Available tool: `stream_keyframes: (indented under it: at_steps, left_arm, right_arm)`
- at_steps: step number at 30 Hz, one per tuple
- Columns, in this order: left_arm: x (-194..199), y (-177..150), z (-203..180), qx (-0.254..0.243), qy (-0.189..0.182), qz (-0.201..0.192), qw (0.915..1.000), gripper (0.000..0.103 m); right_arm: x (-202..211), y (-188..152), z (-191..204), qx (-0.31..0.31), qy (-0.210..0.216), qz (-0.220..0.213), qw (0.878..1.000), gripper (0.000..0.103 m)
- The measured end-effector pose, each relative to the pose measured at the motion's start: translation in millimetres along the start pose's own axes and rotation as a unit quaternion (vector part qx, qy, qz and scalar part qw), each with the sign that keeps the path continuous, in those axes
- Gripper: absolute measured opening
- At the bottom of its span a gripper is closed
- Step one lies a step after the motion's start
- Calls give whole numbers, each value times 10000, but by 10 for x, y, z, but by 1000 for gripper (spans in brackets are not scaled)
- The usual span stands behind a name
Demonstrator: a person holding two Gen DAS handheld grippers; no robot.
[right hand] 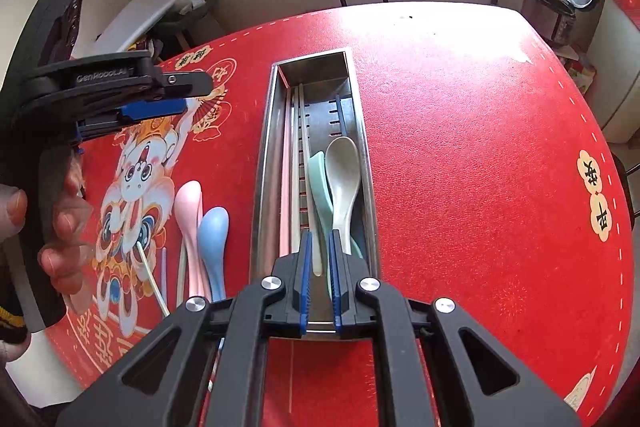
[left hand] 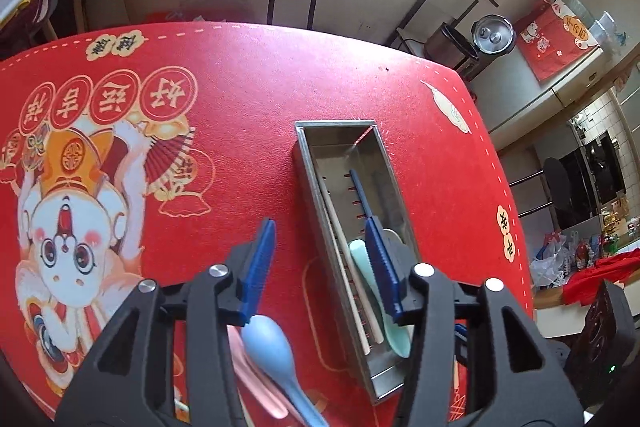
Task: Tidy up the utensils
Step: 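Move both tools back over the utensil pile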
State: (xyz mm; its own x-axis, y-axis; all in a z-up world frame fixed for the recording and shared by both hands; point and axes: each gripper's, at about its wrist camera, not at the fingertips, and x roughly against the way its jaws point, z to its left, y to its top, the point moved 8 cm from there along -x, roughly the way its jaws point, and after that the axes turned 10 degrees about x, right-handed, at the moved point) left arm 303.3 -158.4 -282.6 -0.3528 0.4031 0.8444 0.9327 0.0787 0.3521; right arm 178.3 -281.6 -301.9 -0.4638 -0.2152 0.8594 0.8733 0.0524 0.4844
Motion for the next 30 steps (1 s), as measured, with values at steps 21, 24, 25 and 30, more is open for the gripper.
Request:
stream_keyframes:
  at_steps: [21,24,25,30]
  left_arm:
    - [632,-1461,1597,-135,1028,189,9944,97]
    - [615,-1668,1676,3,1101,222,9937,97]
    - [612,-1718,1710,110,1073,241,9939,97]
    - [693,-1778,1853,477,991,154,9938,97]
  right_arm:
    - [-134,-738,878,601,383,185,9973,72]
    - [-194,-797,1131,1031,591,318,9924,59]
    - [-230,-817,1211,1172,659,388,9902,57]
    - [-426,-928,1476,1682,850,724,9794,39]
